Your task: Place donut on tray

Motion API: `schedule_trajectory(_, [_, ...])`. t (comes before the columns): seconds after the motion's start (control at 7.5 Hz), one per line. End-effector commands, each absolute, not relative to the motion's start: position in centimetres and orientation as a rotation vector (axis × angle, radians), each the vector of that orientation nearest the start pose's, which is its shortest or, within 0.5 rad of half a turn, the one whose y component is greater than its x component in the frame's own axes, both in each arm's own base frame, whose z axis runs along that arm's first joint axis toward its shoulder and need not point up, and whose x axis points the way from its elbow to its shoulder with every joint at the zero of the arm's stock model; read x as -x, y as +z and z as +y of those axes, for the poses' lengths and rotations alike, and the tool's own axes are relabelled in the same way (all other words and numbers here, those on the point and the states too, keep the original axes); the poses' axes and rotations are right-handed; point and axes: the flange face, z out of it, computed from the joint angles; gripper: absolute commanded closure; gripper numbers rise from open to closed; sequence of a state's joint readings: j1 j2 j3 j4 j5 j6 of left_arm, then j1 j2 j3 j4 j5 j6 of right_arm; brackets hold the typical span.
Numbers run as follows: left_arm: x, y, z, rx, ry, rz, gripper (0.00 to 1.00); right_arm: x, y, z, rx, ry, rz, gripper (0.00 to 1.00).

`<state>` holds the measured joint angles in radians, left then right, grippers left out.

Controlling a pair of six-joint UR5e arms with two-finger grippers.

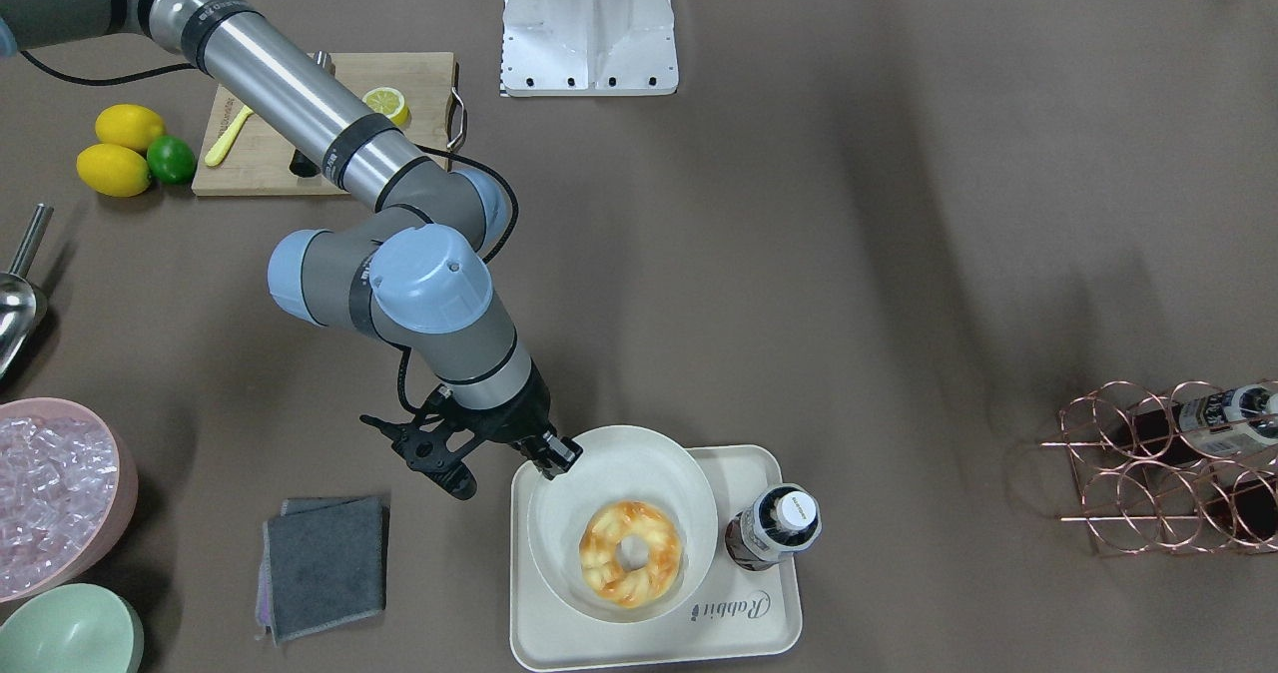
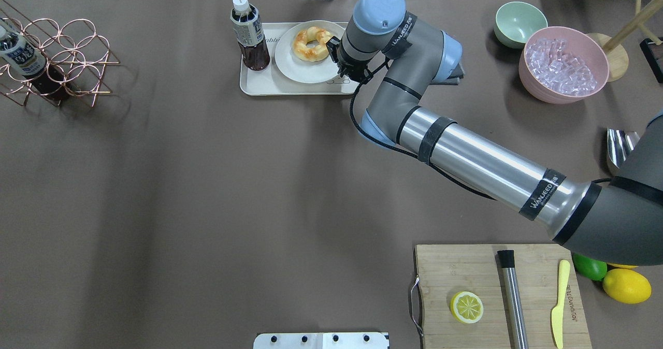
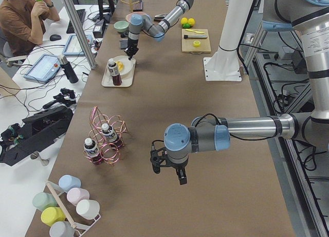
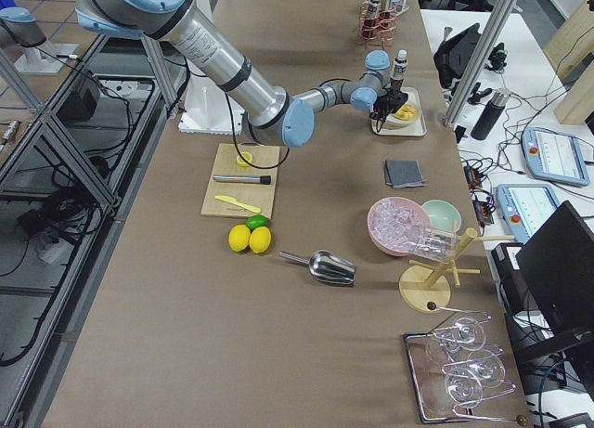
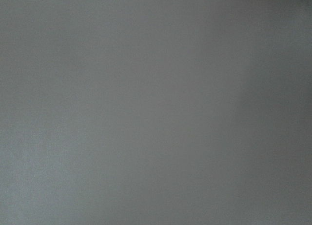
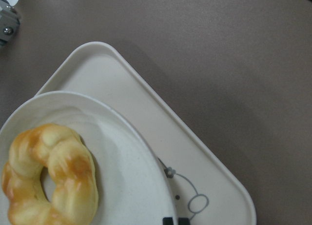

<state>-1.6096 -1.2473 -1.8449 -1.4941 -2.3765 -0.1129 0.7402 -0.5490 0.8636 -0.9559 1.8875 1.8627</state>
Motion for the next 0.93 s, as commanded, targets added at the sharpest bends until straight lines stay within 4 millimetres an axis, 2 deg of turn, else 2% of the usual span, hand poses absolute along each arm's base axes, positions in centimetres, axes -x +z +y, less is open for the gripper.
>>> schedule_trajectory(0.0, [7.5,66.6,-34.4,0.148,-0.194,0.801,0.02,58.1,23.1,-66.6,0.090,0.838,-0.989,1.00])
schedule_trajectory(0.13, [7.5,66.5,-34.4,0.147,-0.193,0.801,0.02,58.0,23.1,-66.5,0.087,0.829,-1.009,0.76])
schedule_trajectory(0.27, [7.5,66.6,-34.3,0.149,-0.195,0.801,0.02,57.8,23.2,-66.5,0.085,0.823,-1.021,0.48])
schedule_trajectory(0.4, [7.5,66.6,-34.3,0.150,-0.193,0.800,0.02,57.5,22.7,-66.4,0.087,0.814,-1.034,0.00])
schedule_trajectory(0.53, [7.5,66.8,-34.3,0.153,-0.194,0.800,0.02,56.3,22.0,-66.1,0.090,0.790,-1.063,0.00])
schedule_trajectory(0.67, [7.5,66.8,-34.3,0.154,-0.195,0.800,0.02,53.9,22.5,-65.1,0.070,0.699,-1.100,0.00])
schedule_trajectory(0.8, [7.5,66.8,-34.3,0.153,-0.194,0.800,0.02,51.3,23.8,-64.9,0.085,0.647,-1.114,0.00])
